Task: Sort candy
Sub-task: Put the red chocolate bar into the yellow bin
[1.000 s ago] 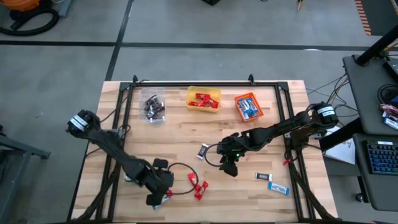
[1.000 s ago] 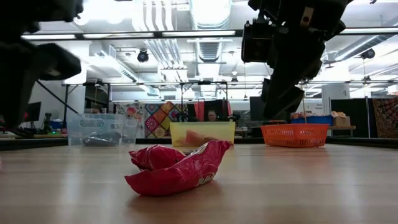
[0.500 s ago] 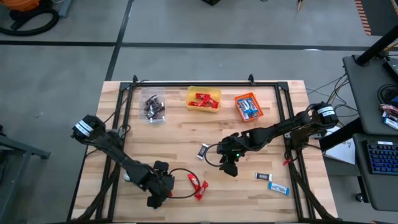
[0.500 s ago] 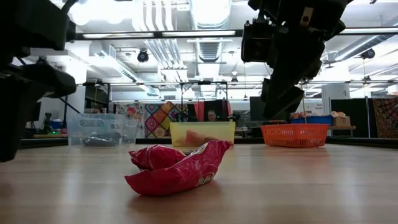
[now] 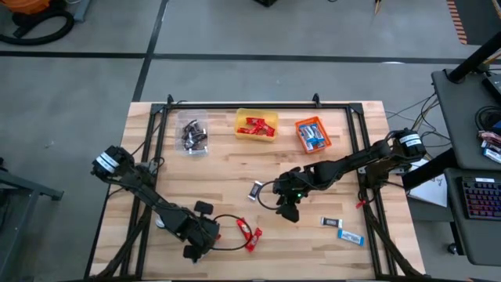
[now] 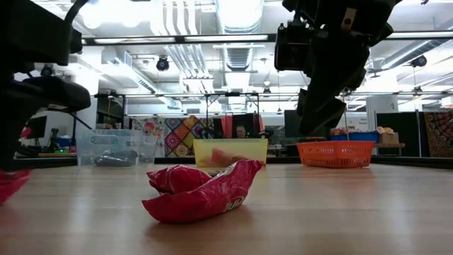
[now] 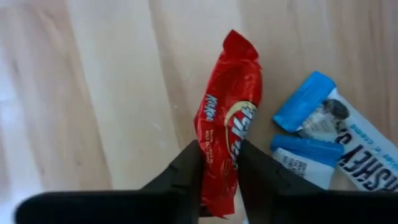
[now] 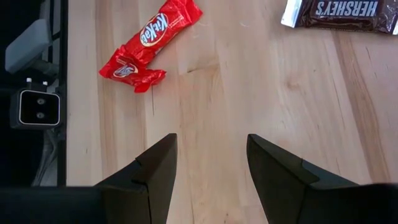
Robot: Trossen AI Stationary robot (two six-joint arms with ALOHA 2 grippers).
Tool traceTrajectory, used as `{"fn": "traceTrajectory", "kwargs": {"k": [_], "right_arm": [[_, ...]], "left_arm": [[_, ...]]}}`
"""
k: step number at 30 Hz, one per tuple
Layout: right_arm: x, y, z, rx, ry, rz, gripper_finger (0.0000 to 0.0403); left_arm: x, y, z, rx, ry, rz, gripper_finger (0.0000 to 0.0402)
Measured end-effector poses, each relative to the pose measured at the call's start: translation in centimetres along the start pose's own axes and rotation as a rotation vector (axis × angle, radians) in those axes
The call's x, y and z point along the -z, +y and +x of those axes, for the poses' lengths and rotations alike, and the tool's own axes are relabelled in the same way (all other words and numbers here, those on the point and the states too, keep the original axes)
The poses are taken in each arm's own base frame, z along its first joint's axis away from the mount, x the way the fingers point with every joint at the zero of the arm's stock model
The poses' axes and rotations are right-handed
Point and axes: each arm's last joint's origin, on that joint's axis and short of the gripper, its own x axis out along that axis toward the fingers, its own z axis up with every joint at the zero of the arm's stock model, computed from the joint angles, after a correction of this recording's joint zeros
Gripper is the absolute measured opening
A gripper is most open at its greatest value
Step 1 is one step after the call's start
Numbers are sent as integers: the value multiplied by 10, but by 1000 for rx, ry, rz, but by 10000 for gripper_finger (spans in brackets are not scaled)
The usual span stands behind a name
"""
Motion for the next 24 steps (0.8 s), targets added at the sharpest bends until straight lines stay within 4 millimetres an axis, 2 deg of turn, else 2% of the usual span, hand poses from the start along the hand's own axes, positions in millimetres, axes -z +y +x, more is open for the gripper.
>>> {"fn": "traceTrajectory", "kwargs": {"k": [6,10,17,24], "right_arm": [[-2,1,0,34,-43,-28,182],[-7,2,2,82,-129,-88,182],[-23,14,11,6,-328,-274,182],[-31,16,18,-2,-449,-321,182]], "left_arm": [[-4,6,-4,-110,-84,-13,23],[-13,14,-9,-216,-192,-49,24],[-39,35,-16,-272,-369,-9,25],[-52,58,-16,-345,-396,68,26]]}}
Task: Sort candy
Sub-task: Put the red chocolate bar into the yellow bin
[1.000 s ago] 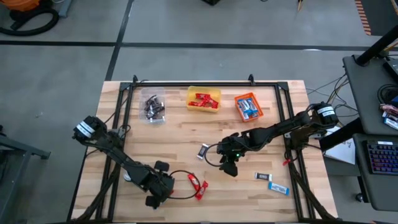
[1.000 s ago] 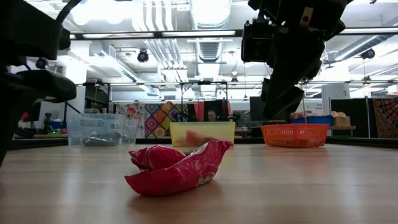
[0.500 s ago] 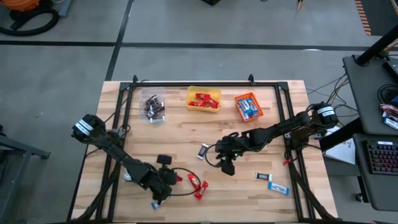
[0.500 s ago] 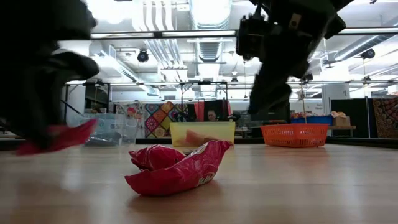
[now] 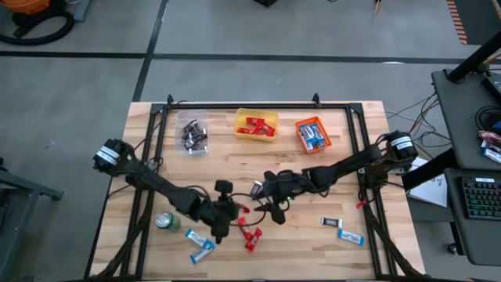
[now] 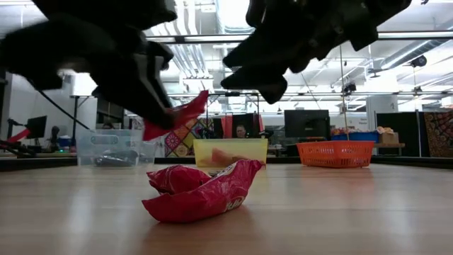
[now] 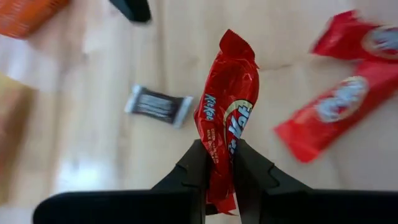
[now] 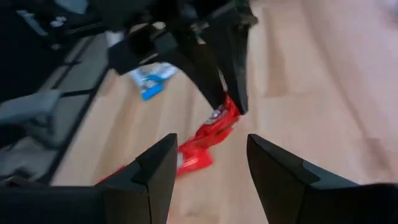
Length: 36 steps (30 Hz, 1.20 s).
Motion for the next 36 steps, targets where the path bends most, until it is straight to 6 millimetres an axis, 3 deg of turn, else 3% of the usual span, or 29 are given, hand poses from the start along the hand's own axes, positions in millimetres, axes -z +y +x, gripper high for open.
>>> {"fn": "traceTrajectory", "kwargs": {"k": [9,22,26,33,36], "right_arm": [[9,-7,10,98,3,-16,182],[9,-9,10,175,-14,-24,172],[10,-9,10,174,-11,-24,139],[10,-9,10,174,-6,-24,34],[10,-9,10,174,-5,-33,20]], "left_arm": [[-6,22,10,-103,-28,-39,26],[-15,23,16,-95,-111,-68,26],[-15,23,16,-96,-111,-72,26],[-15,23,16,-91,-112,-76,26],[-15,23,16,-89,-112,-77,26]]}}
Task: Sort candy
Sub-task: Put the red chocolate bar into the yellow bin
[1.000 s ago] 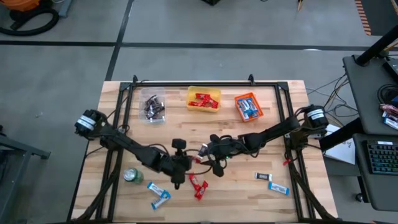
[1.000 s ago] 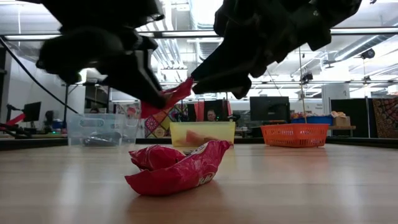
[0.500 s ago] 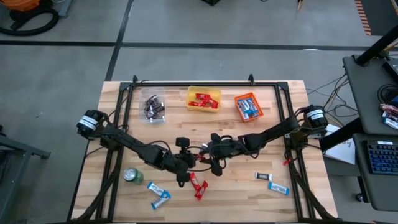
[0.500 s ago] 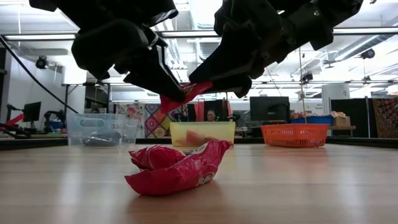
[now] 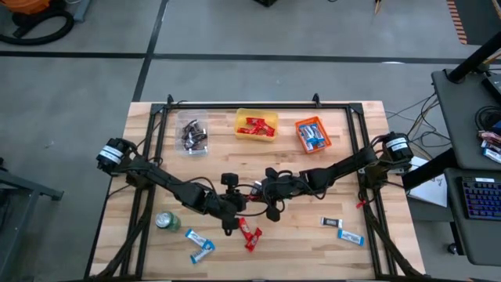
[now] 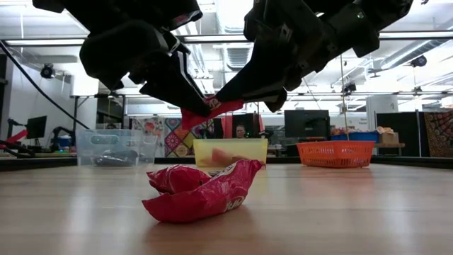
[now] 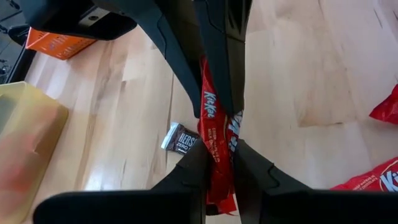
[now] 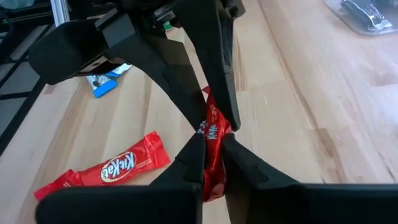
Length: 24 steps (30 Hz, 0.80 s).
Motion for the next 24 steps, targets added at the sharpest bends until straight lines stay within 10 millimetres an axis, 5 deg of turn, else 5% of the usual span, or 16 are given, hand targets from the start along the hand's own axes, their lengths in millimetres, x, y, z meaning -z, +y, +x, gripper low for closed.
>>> {"fn": "traceTrajectory", "kwargs": {"k": [13,18,24], "right_arm": [[-11,-4,-19,29,38,40,135],[-22,-9,-43,58,73,60,168],[-31,-10,-76,107,120,58,177]], "left_arm": [[-2,15,0,-22,14,-42,26],[-4,47,5,-73,41,-6,26],[-3,113,25,-151,64,14,26]]}}
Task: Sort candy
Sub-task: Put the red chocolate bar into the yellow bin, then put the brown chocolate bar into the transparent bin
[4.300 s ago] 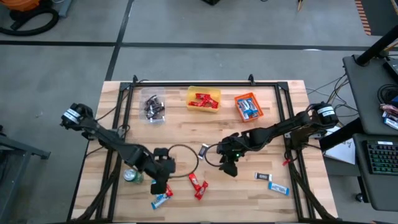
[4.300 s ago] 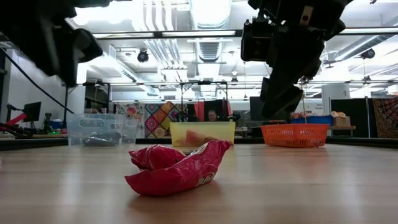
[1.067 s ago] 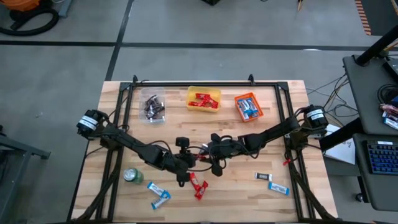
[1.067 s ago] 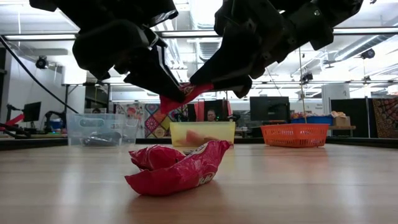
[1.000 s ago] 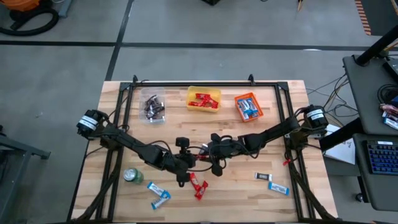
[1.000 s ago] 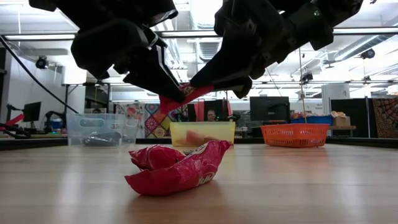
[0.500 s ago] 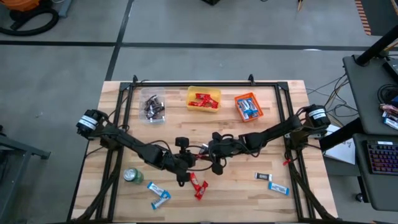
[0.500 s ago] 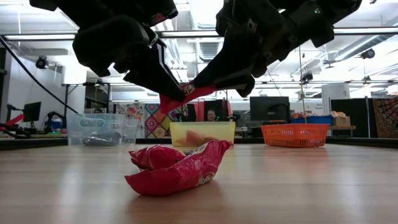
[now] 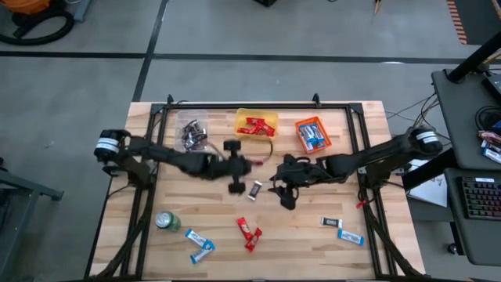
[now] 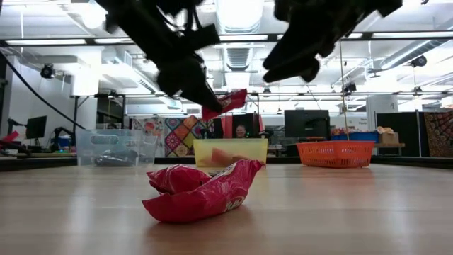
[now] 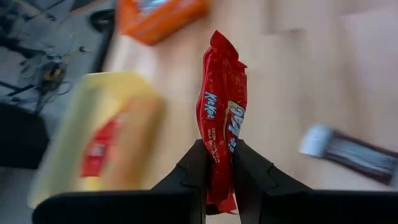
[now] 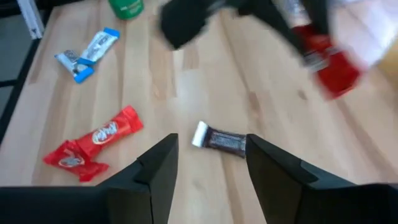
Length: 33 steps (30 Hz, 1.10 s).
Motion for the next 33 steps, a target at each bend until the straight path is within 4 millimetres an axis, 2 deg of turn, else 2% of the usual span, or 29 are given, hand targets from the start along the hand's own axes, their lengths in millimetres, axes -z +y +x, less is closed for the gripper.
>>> {"fn": "traceTrajectory", "kwargs": {"k": [4,9,13,17,27,33], "right_arm": [[1,-2,-13,23,-5,0,172],[2,-4,-16,57,-22,1,166],[6,-5,-10,69,-3,-2,167],[10,-5,-4,78,24,-6,168],[10,-5,-3,79,27,-7,169],[10,-5,-3,78,26,17,169]], "left_arm": [[3,50,19,-93,-32,-91,26],[12,113,33,-209,-37,-358,27],[22,141,39,-187,-35,-498,28],[28,151,41,-145,-44,-561,42],[30,149,42,-137,-38,-594,112],[30,146,42,-119,-21,-595,139]]}}
